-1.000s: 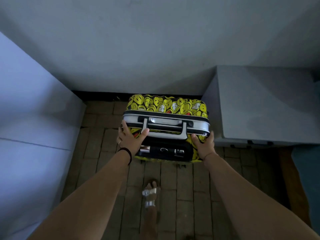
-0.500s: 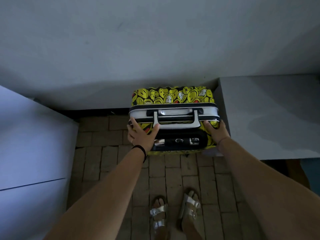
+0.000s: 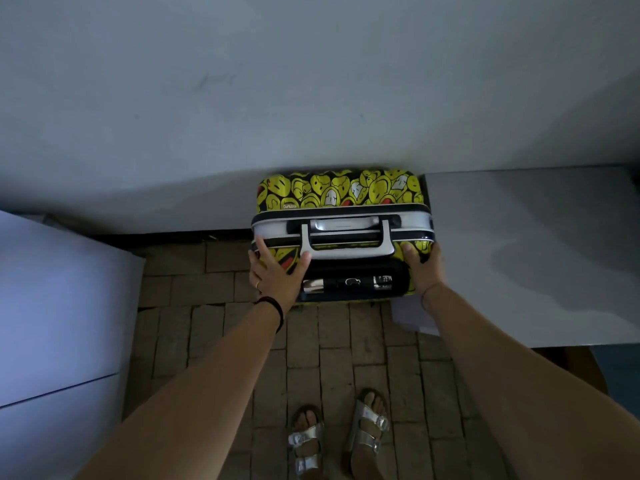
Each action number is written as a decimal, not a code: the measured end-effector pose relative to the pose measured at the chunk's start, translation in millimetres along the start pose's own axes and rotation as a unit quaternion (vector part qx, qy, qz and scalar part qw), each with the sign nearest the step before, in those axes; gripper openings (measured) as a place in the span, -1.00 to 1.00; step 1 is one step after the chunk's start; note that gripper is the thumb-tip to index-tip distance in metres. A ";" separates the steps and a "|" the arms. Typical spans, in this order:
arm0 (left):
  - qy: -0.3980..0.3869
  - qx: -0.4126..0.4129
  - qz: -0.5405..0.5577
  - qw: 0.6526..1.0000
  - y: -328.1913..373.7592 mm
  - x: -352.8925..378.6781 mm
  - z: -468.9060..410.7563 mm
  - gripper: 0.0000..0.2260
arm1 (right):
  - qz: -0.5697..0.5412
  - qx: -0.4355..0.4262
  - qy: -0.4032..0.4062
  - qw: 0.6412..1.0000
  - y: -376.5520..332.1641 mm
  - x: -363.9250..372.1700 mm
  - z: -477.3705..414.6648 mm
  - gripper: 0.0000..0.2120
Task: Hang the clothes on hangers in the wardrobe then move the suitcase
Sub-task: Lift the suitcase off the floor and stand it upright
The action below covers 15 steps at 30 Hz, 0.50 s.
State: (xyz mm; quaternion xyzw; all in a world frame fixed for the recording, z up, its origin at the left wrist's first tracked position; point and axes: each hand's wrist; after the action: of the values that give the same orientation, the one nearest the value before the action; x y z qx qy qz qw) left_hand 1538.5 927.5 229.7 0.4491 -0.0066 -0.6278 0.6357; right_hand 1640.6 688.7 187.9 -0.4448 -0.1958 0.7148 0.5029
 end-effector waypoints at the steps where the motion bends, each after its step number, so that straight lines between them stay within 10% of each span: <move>1: -0.002 -0.001 0.002 1.000 -0.1 -0.1 -1.6 -0.10 | 0.004 0.000 0.001 1.000 5.2 1.4 -4.8 -0.01; 15: -0.009 -0.003 -0.026 1.000 2.9 -24.5 30.2 -0.07 | 0.175 -0.015 -0.046 0.983 -47.4 -18.7 49.6 -0.17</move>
State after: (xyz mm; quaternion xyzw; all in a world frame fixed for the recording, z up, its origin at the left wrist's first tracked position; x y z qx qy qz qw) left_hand 1518.4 929.7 263.0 0.4419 0.0011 -0.6484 0.6200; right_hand 1627.0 700.1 256.7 -0.4462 -0.1481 0.8087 0.3535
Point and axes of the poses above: each hand's wrist, its own z-axis away from the middle knuckle, its own x-axis out of the palm, y = z × x, and after that the axes turned 2 degrees about -x, right-handed
